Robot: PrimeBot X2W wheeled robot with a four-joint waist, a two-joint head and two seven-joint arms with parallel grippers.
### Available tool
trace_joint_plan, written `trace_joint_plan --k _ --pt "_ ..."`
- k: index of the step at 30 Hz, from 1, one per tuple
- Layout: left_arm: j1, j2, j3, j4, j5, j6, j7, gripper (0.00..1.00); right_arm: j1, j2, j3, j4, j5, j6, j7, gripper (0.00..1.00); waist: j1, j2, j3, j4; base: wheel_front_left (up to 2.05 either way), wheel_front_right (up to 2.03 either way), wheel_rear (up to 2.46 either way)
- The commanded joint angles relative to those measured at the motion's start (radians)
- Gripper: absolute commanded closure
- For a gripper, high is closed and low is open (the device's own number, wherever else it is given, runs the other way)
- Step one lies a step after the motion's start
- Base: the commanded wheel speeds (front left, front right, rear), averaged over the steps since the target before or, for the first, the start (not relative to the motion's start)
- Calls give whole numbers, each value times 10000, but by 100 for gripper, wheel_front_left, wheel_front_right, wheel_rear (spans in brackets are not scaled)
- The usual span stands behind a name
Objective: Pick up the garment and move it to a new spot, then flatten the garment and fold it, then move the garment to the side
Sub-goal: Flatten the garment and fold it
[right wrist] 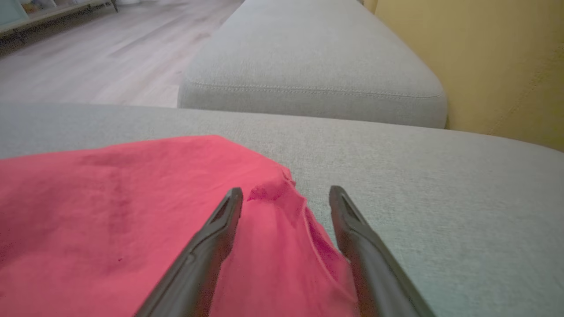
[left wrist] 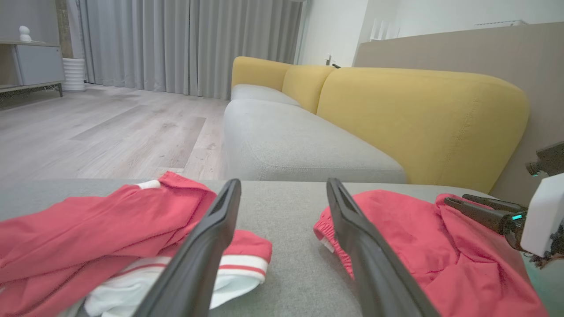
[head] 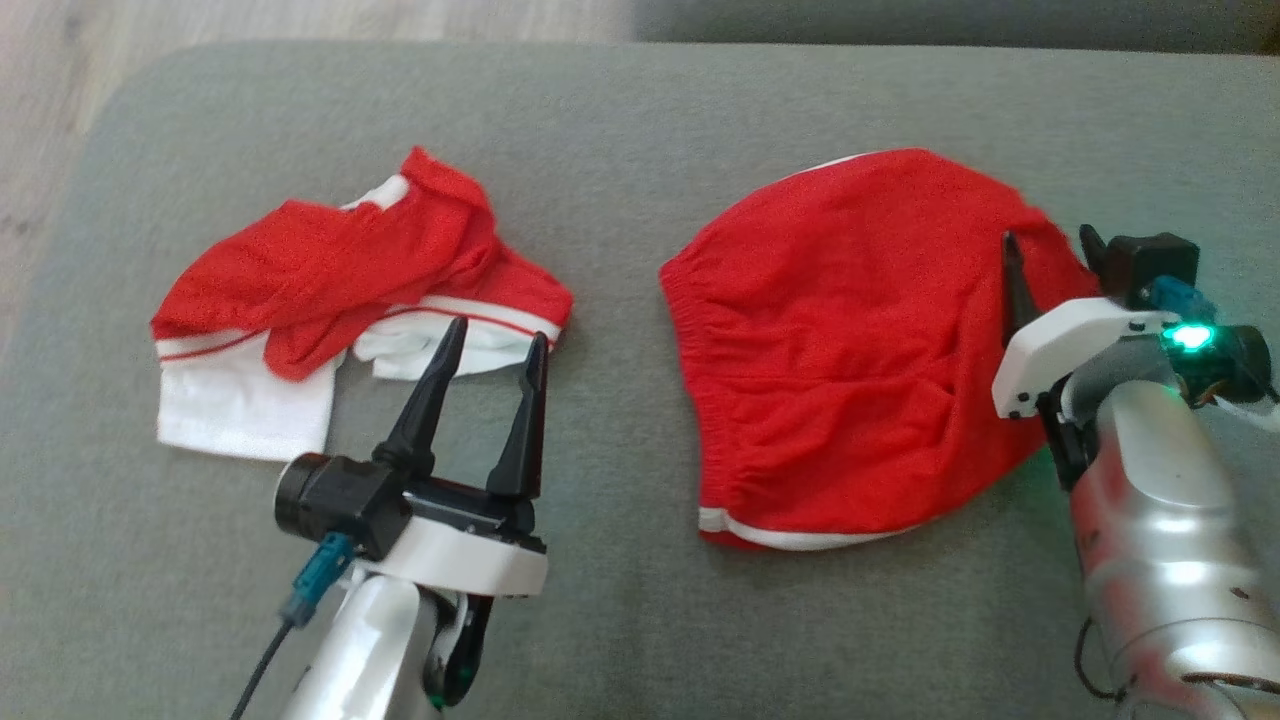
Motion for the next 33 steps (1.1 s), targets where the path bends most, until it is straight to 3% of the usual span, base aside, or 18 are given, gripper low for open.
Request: trace_joint_plan --k 1,12,20,27,33 --pt "-289 15 409 -300 -65 52 -95 0 -232 30 361 -182 257 -7 -256 0 0 0 -301 -350 0 0 0" --pt "140 15 549 -326 -96 88 -95 0 1234 30 1319 -920 2288 -7 -816 0 0 0 -1050 -1618 0 0 0" --pt "428 15 586 -381 -95 120 -95 0 3202 30 1863 -2615 3599 -7 -893 0 0 0 -1256 -2227 0 0 0" --pt "379 15 577 -462 -60 115 -95 0 4341 30 1849 -4090 4205 -7 -925 0 0 0 -1078 -2380 0 0 0" --pt "86 14 468 -439 -28 65 -95 0 4059 30 1453 -4479 4420 -7 -384 0 0 0 -541 -2068 0 0 0"
